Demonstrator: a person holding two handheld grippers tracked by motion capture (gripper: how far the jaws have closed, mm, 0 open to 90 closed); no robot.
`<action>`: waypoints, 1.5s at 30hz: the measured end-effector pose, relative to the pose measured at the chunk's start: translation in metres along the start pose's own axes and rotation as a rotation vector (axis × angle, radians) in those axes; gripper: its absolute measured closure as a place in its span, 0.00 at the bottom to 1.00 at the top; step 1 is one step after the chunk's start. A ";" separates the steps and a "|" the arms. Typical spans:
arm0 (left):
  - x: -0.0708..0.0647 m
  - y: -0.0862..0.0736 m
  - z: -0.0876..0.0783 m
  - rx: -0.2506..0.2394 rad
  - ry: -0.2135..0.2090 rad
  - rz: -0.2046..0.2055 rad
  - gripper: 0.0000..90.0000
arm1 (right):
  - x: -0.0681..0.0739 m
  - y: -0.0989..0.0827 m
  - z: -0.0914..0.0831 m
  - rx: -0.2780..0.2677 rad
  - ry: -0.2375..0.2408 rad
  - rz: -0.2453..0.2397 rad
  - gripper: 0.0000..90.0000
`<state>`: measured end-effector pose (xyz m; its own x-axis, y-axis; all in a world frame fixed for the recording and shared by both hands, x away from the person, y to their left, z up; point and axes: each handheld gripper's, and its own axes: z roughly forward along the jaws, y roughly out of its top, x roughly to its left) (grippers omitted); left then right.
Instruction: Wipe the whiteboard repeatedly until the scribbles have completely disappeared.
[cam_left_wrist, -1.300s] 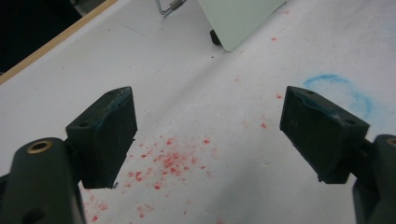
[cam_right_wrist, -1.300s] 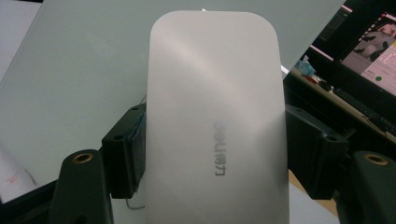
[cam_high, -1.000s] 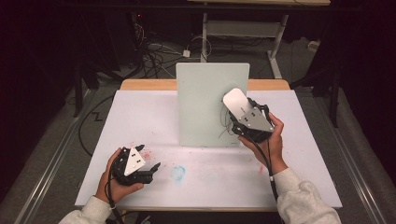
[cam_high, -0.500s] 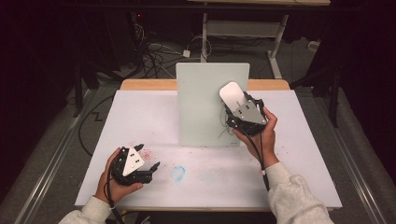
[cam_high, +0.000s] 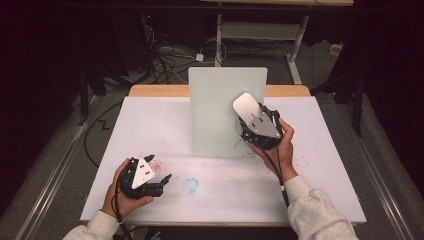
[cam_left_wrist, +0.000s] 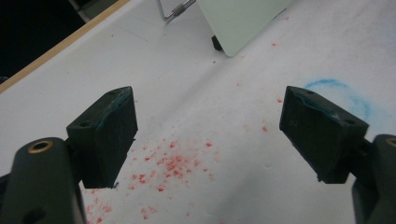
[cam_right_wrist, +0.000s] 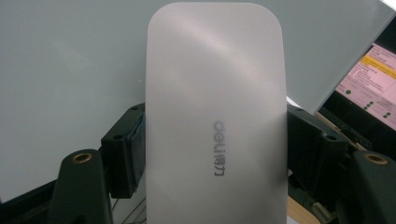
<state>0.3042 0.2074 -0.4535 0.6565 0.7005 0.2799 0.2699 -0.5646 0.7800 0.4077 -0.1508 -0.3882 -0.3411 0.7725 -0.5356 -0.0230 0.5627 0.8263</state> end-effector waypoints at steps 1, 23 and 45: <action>0.000 0.000 0.000 0.000 0.000 0.000 0.20 | 0.005 -0.005 -0.001 0.004 -0.002 -0.012 0.34; -0.001 0.000 0.001 0.006 -0.005 0.005 0.20 | -0.026 0.009 0.000 0.030 -0.080 -0.015 0.34; -0.003 0.000 0.002 0.014 -0.014 0.012 0.20 | 0.002 0.015 0.003 0.084 -0.030 -0.140 0.34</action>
<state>0.3039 0.2044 -0.4557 0.6691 0.6878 0.2814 0.2720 -0.5790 0.7686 0.4097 -0.1400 -0.3769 -0.3120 0.6923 -0.6507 0.0101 0.6872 0.7264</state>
